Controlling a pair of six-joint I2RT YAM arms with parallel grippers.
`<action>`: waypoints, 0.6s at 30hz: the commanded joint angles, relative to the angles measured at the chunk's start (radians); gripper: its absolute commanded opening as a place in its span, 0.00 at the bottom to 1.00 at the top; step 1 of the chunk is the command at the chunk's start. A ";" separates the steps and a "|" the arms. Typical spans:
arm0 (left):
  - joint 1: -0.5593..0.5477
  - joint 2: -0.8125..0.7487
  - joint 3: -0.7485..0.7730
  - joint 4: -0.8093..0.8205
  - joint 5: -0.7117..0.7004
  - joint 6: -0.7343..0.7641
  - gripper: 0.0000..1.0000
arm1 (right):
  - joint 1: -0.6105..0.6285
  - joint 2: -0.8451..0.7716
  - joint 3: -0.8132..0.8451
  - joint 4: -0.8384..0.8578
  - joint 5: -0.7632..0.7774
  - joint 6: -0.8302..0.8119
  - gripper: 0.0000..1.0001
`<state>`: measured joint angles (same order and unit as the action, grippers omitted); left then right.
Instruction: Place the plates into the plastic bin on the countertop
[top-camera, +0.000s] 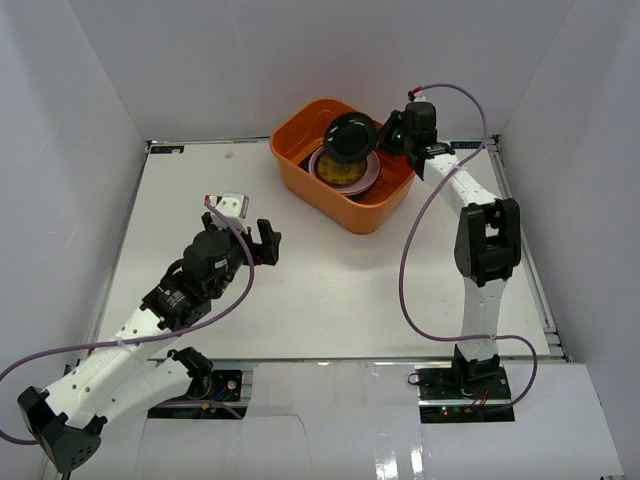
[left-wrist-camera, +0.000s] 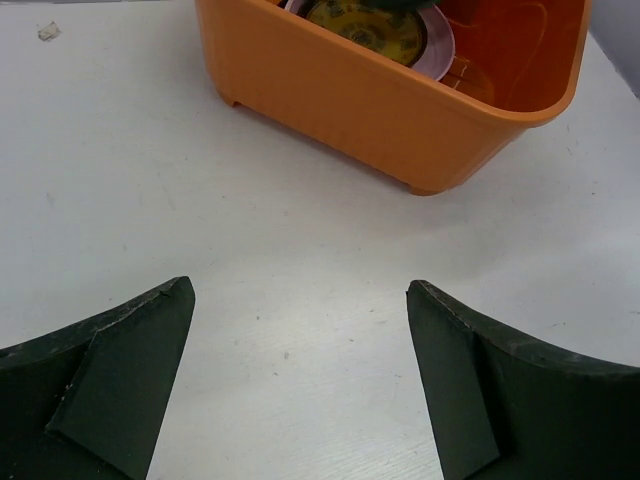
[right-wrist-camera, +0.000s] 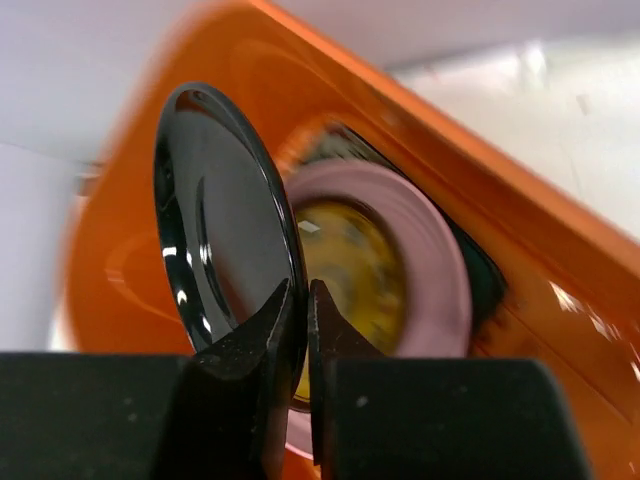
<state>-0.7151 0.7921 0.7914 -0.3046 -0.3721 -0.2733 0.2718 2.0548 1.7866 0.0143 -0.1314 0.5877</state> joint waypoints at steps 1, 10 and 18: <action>0.008 -0.027 0.002 0.030 0.012 0.017 0.98 | 0.014 -0.015 0.025 -0.083 0.081 -0.003 0.13; 0.019 -0.002 0.005 0.032 0.004 0.019 0.98 | 0.015 -0.090 0.069 -0.178 0.047 -0.086 0.89; 0.025 0.006 0.020 0.032 0.002 0.002 0.98 | 0.017 -0.530 -0.295 -0.088 0.012 -0.169 0.93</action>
<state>-0.6949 0.8059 0.7914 -0.2890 -0.3740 -0.2676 0.2863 1.7359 1.6073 -0.1425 -0.0956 0.4759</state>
